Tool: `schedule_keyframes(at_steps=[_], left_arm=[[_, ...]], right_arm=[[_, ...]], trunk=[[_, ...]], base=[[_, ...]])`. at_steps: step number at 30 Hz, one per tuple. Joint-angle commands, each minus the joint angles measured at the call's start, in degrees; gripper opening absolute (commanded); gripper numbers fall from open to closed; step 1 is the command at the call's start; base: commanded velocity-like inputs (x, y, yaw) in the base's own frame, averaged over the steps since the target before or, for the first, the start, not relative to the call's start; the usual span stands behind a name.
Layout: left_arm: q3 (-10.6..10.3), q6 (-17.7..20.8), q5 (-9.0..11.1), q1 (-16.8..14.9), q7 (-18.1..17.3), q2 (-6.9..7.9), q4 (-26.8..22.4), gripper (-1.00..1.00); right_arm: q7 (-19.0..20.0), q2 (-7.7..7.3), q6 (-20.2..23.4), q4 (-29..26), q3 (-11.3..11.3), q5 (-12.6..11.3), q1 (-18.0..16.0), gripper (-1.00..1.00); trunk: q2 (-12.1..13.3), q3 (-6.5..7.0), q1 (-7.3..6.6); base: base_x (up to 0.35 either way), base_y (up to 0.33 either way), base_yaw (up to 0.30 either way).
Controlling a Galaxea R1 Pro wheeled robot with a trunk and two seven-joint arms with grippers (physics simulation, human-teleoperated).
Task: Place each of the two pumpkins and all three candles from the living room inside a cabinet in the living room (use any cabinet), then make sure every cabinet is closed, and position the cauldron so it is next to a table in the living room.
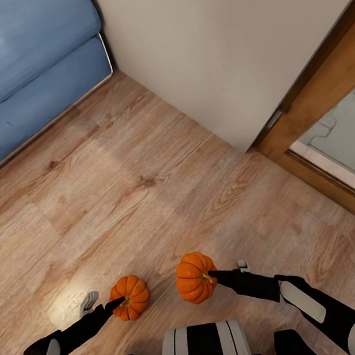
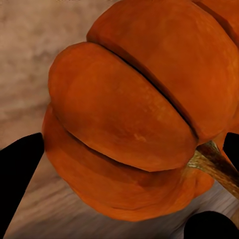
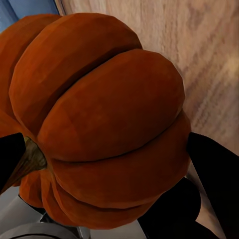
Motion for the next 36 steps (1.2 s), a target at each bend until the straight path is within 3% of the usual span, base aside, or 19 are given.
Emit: schedule_keyframes(at_steps=[1, 17, 36], left_arm=[[0.11, -0.23, -0.71, -0.02, -0.02, 0.01, 0.1, -1.0], [0.18, -0.23, -0.49, 0.02, -0.05, 0.13, 0.14, -1.0], [-0.38, 1.01, -1.1, 0.02, -0.29, 0.07, -2.32, -1.0]], right_arm=[[-0.06, -0.05, 0.42, -0.01, 0.19, -0.63, -0.03, -1.0], [-0.06, -0.05, 0.42, -0.01, 0.19, -0.63, -0.02, -1.0], [-0.07, -0.03, 0.36, 0.16, -0.16, -0.63, -0.04, -1.0]], trunk=[[-0.01, -0.03, 0.0], [-0.01, -0.03, 0.0], [0.24, 4.18, -0.49]], base=[[0.0, 0.0, 0.0], [0.0, 0.0, 0.0], [0.0, 0.0, 0.0]])
